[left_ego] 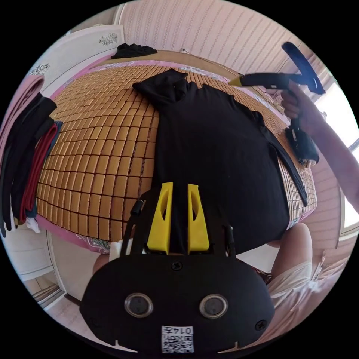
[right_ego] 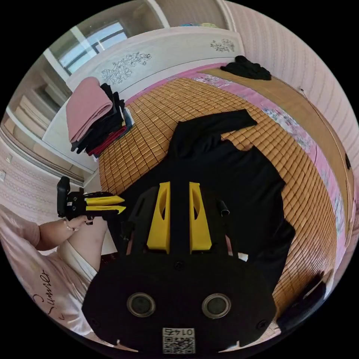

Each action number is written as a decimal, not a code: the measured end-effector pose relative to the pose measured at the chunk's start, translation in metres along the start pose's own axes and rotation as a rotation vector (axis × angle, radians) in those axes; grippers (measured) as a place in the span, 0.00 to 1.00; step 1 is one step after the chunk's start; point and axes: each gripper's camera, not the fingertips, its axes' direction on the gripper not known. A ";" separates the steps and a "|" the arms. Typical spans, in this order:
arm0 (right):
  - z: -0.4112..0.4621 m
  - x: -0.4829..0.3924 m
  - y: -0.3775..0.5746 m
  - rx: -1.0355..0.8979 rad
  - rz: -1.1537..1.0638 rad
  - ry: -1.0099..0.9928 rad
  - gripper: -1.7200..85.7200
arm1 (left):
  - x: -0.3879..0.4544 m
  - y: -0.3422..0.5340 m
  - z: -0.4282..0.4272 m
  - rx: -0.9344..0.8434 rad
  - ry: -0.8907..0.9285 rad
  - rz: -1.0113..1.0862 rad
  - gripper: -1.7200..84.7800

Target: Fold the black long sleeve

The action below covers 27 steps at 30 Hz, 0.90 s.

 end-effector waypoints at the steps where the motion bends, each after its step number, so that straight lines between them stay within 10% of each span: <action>1: 0.017 -0.017 -0.038 -0.006 -0.078 0.079 0.11 | -0.005 0.008 0.001 0.038 -0.028 -0.010 0.06; 6: 0.104 -0.064 -0.165 -0.096 -0.245 0.253 0.12 | -0.018 0.022 -0.005 0.085 -0.007 0.004 0.04; 16: 0.216 -0.035 -0.267 -0.122 0.134 0.245 0.09 | -0.044 0.036 -0.018 0.115 0.089 0.022 0.05; 27: 0.090 -0.069 -0.219 0.127 -0.563 -0.266 0.02 | -0.048 0.042 -0.035 0.121 0.118 0.022 0.10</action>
